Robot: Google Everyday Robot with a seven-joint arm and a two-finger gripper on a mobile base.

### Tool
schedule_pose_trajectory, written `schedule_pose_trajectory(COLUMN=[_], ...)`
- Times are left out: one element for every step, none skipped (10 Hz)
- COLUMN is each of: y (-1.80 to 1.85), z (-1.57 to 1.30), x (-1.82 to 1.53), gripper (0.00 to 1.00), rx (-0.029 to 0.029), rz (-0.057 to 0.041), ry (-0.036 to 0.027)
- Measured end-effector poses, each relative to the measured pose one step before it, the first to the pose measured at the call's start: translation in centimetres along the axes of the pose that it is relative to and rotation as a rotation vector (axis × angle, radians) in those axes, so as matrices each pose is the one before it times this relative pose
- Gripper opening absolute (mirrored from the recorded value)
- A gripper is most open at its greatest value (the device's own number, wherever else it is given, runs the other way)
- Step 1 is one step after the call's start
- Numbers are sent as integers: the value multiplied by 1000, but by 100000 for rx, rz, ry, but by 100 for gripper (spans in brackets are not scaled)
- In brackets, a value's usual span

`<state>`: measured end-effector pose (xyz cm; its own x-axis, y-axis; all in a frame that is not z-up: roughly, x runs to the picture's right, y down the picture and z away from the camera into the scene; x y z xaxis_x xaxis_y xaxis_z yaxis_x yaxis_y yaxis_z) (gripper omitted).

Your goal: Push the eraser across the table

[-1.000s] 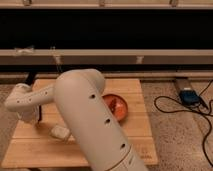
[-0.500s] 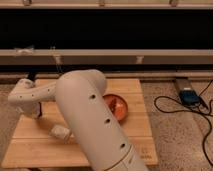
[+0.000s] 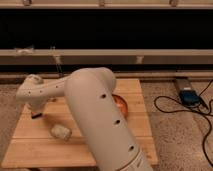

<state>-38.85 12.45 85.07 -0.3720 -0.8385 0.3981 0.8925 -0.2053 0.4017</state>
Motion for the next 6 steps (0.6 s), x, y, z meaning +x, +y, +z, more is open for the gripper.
schedule_pose_trajectory(y=[359,655,440,260,-140,-278], z=[-330,-588,-582,-105,-22,72], x=[-109,-96,-75,75,-23,-164], gripper=[0,1,4,4,9,18], rx=[-142,-9,771,-79,185,257], rz=[64,69,-438,-228,-56,-218], ry=[327,627,722,409,-105,-381])
